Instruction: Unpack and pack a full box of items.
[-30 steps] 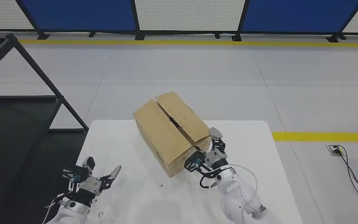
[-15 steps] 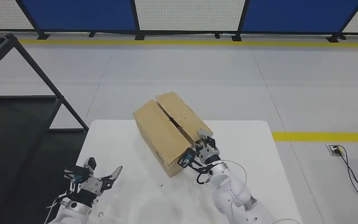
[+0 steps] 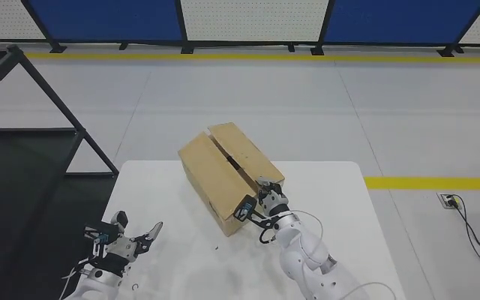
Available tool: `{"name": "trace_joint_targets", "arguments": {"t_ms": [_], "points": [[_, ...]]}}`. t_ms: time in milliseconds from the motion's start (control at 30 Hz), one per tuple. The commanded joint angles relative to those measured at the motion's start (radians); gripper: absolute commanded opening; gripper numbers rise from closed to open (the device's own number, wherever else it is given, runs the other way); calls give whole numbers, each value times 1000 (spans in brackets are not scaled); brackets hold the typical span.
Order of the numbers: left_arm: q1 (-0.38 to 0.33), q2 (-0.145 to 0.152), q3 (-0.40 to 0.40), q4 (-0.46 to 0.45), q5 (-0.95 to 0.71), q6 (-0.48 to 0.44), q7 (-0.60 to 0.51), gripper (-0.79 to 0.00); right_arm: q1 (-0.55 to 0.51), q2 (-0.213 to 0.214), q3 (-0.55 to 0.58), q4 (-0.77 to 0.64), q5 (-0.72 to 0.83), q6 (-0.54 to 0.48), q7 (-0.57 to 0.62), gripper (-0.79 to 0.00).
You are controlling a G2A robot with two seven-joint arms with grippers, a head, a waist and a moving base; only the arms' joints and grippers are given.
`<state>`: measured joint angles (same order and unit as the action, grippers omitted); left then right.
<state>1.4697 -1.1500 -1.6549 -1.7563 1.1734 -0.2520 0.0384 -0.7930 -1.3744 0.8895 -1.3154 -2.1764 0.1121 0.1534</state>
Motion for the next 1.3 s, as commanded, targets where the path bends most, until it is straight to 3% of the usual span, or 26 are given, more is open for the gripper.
{"name": "trace_joint_targets", "arguments": {"t_ms": [0, 600, 1267], "points": [[0, 0, -2, 2, -1, 0, 0, 0, -1, 0, 14, 3, 21, -11, -31, -785], [-4, -1, -19, 1, -12, 9, -5, 0, -56, 37, 188, -15, 133, -213, -353, -785], [-15, 1, -51, 36, 4, 31, -3, 0, -53, 89, 317, 8, 162, -535, -574, -785]]}}
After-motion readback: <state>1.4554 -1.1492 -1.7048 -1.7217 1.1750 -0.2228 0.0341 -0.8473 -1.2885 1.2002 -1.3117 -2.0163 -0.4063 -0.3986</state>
